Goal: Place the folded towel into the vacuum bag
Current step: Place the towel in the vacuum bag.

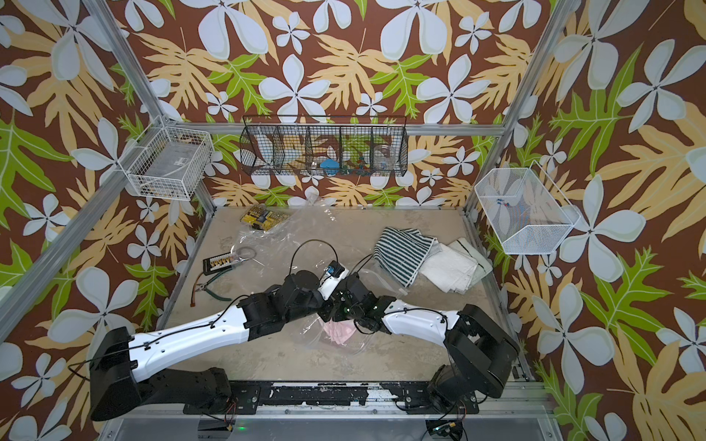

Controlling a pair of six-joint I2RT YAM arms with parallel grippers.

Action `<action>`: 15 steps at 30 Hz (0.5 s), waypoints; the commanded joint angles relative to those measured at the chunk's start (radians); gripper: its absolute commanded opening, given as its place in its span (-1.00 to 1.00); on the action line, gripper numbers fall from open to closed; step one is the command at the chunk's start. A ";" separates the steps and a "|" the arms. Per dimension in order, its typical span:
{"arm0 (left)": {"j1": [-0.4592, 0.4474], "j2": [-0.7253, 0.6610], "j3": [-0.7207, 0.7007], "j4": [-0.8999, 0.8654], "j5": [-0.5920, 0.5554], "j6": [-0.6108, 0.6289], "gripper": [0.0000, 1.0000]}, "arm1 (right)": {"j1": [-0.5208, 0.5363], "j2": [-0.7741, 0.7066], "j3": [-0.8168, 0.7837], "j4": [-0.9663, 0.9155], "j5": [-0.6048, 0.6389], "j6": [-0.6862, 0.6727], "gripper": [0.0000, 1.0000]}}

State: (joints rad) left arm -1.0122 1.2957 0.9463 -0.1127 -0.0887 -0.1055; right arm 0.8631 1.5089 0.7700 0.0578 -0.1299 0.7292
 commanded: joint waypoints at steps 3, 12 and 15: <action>-0.006 -0.017 -0.007 0.063 -0.009 0.007 -1.00 | -0.003 0.044 -0.012 0.063 0.013 -0.016 -0.65; -0.003 -0.031 -0.043 0.052 -0.082 -0.006 -1.00 | -0.046 -0.001 0.003 -0.095 -0.112 -0.149 0.63; -0.002 -0.044 -0.053 0.062 -0.094 -0.004 -1.00 | -0.071 -0.067 -0.032 -0.159 -0.129 -0.150 0.73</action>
State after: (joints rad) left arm -1.0157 1.2625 0.9001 -0.0887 -0.1574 -0.1101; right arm 0.8051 1.4765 0.7574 -0.0017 -0.2367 0.6136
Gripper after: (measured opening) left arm 0.051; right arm 0.862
